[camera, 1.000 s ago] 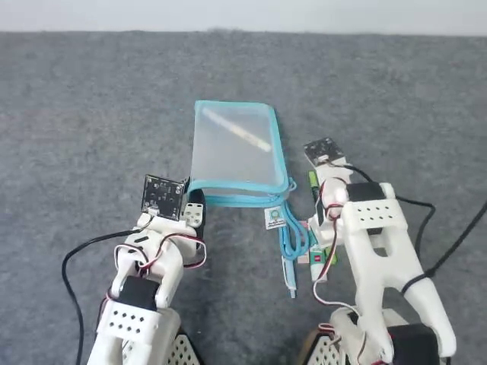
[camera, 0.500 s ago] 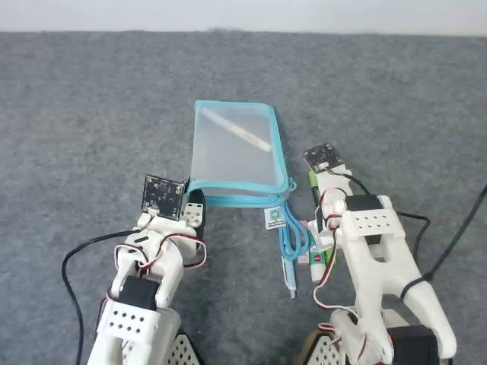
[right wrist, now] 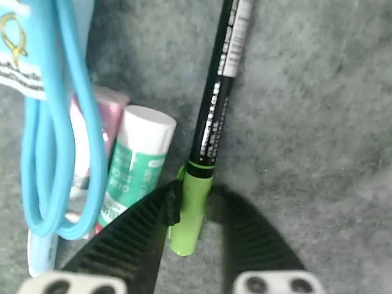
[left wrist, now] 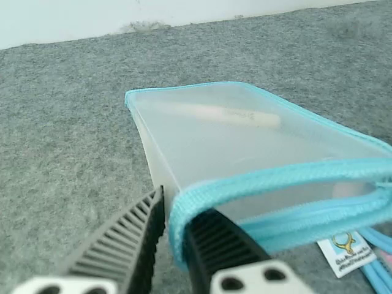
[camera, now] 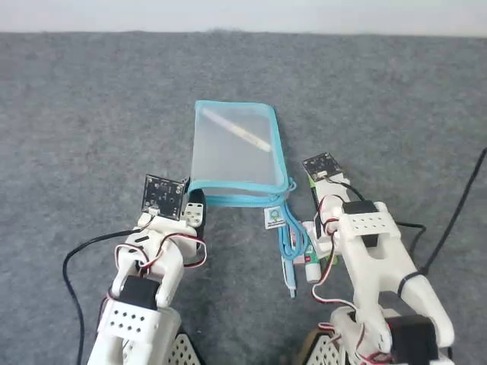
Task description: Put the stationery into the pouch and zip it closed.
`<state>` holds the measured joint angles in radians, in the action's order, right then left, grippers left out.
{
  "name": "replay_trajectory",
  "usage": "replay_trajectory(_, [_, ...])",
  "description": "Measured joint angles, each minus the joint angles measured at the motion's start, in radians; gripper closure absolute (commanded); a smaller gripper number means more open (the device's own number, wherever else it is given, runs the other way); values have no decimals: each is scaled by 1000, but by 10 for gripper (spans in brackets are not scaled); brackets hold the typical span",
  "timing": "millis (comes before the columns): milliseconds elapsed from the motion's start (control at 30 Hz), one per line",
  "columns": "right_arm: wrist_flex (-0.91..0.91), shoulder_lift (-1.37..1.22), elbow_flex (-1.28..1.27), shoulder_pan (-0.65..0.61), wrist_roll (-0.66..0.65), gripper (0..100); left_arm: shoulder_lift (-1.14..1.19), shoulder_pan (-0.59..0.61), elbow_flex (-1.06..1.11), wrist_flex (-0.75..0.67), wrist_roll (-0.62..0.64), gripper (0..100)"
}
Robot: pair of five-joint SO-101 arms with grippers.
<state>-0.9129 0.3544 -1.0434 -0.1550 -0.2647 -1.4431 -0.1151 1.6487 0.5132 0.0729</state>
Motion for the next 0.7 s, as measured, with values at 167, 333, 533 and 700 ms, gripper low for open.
replay_trajectory(167, [-3, -2, 6, 11, 0, 992, 0, 0, 0, 0, 0, 987])
replay_trajectory(333, [-127, 80, 40, 115, 0, 992, 0, 0, 0, 0, 0, 987])
replay_trajectory(533, [-311, 310, 101, 147, -3, 992, 0, 0, 0, 0, 0, 987])
replay_trajectory(700, [-457, 479, 153, 150, -100, 992, 0, 0, 0, 0, 0, 987])
